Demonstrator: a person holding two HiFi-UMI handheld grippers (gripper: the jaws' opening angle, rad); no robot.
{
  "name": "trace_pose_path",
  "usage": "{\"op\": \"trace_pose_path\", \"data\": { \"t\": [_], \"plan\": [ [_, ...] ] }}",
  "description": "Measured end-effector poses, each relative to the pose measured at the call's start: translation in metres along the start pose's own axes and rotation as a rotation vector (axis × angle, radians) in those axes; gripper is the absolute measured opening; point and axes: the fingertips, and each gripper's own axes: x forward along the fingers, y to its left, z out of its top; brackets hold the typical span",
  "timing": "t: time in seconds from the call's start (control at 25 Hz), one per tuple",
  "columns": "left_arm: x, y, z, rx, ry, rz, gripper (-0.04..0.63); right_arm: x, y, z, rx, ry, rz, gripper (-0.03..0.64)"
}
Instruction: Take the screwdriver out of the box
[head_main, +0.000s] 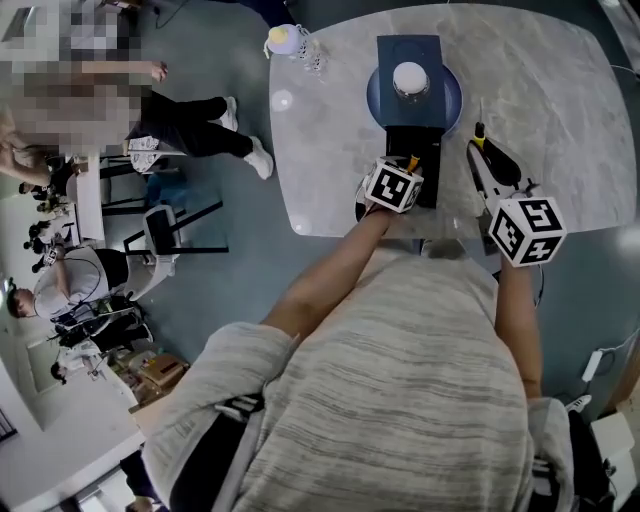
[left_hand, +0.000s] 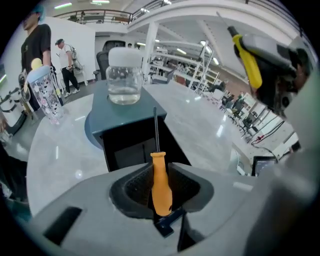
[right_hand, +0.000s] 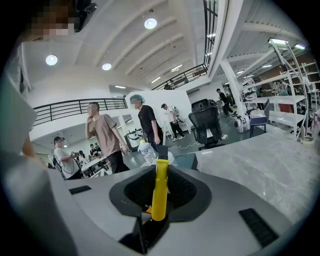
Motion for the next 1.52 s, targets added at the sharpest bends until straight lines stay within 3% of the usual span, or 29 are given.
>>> {"op": "trace_pose_path", "data": {
  "t": [0.44, 0.72, 1.04, 1.28, 1.52],
  "plan": [
    [-0.077, -0.005, 0.07, -0.058, -0.356, -0.088, 0.1, 0.008, 0.023, 0.02, -0.041, -0.043, 0.052, 0.074],
    [-0.136, -0.015, 0.113, -0.037, -0.583, -0.14, 0.1, 0.009, 0.042, 0.03, -0.073, -0.1, 0.106, 0.074],
    [-0.206, -0.022, 0.135, -0.017, -0.853, -0.203, 0.1, 0.004, 0.073, 0.052, -0.093, -0.179, 0.19, 0.074],
    [-0.243, -0.024, 0.142, 0.011, -0.99, -0.226, 0.1, 0.005, 0.096, 0.066, -0.126, -0.214, 0.248, 0.074],
    [-0.289, -0.032, 0.148, 0.084, -1.095, -0.245, 0.1, -0.002, 0.127, 0.094, -0.196, -0.296, 0.293, 0.074]
  ]
}}
